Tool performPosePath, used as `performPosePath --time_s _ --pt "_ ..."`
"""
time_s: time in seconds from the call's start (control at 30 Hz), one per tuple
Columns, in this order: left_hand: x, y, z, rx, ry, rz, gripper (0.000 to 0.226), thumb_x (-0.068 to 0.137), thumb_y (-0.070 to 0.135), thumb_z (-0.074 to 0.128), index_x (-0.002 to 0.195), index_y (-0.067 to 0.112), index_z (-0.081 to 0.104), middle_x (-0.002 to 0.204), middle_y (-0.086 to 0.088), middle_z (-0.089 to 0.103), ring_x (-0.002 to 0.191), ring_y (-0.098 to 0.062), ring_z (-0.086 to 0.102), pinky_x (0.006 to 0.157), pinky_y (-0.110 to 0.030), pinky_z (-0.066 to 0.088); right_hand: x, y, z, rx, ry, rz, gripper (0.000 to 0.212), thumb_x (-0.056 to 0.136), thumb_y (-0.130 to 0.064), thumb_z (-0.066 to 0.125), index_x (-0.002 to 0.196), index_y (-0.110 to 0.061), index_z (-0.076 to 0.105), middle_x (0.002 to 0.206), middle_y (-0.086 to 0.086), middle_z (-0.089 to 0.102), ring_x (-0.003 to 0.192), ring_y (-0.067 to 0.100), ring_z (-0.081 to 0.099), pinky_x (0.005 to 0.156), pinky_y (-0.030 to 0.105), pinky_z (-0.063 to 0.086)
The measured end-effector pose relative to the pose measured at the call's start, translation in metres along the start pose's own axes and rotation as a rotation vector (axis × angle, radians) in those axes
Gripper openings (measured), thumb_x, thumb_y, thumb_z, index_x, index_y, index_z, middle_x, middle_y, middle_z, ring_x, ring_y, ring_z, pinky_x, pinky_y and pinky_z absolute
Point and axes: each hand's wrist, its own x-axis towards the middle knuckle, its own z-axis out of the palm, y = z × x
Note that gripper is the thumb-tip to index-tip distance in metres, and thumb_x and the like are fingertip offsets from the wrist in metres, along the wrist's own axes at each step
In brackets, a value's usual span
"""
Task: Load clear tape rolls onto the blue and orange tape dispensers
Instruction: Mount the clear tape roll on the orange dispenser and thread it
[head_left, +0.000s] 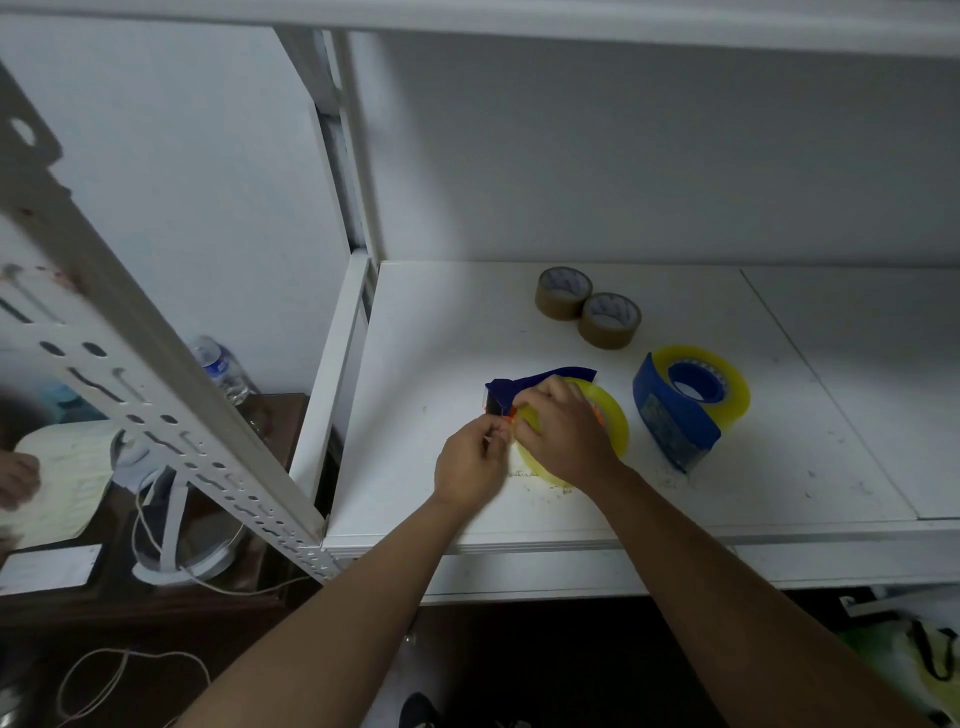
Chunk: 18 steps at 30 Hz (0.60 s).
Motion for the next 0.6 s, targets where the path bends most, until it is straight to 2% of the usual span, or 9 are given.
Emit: performPosePath --time_s 0.1,0.17,0.3,0.47,0.53,0.6 --pt "0.0 0.003 0.001 -0.038 0.014 0.008 0.017 0.091 0.014 0.051 0.088 0.029 0.059 0.088 0.012 0.062 0.073 -0.008 0.053 0.067 -0.028 0.044 0.004 0.0 -0.006 0.024 -0.043 -0.005 0.028 0.079 -0.038 0.057 0.097 -0.02 0.068 0.098 0.0 0.055 0.093 0.019 0.049 0.073 0.03 0.039" --pt "0.0 0.004 0.001 -0.083 0.022 -0.015 0.022 0.088 0.01 0.051 0.084 0.03 0.057 0.084 0.017 0.061 0.066 -0.002 0.05 0.063 -0.025 0.041 0.007 -0.001 -0.008 0.027 -0.057 -0.019 0.022 0.082 -0.036 0.062 0.097 -0.02 0.068 0.098 -0.001 0.053 0.094 0.017 0.048 0.072 0.028 0.037" --pt "0.002 0.003 -0.001 -0.128 0.006 -0.029 0.021 0.087 0.007 0.055 0.081 0.026 0.059 0.08 0.015 0.062 0.06 0.001 0.048 0.063 -0.021 0.041 0.006 0.0 -0.009 0.048 -0.064 -0.055 0.011 0.085 -0.031 0.062 0.089 -0.022 0.068 0.094 -0.004 0.05 0.091 0.017 0.048 0.072 0.033 0.044" --pt "0.006 0.002 0.0 -0.149 0.022 -0.071 0.003 0.091 0.015 0.059 0.089 0.015 0.056 0.076 0.013 0.055 0.062 -0.003 0.047 0.061 -0.019 0.038 0.005 -0.001 -0.01 0.014 -0.106 -0.069 0.014 0.091 -0.028 0.056 0.092 -0.019 0.067 0.098 -0.002 0.052 0.094 0.018 0.048 0.07 0.028 0.03" --pt "0.008 0.004 0.0 -0.163 0.043 -0.113 0.005 0.092 0.015 0.058 0.091 0.014 0.053 0.076 0.011 0.055 0.066 -0.007 0.049 0.062 -0.018 0.038 0.008 -0.004 -0.01 -0.01 -0.112 -0.031 0.016 0.091 -0.03 0.055 0.091 -0.017 0.066 0.1 -0.002 0.053 0.096 0.017 0.047 0.07 0.029 0.031" --pt "0.009 0.008 0.001 -0.162 0.068 -0.148 0.006 0.091 0.014 0.057 0.09 0.013 0.051 0.074 0.01 0.054 0.065 -0.006 0.048 0.058 -0.012 0.037 0.012 -0.008 -0.008 -0.027 -0.128 0.007 0.018 0.09 -0.03 0.056 0.088 -0.015 0.066 0.099 0.0 0.053 0.096 0.018 0.047 0.072 0.032 0.038"
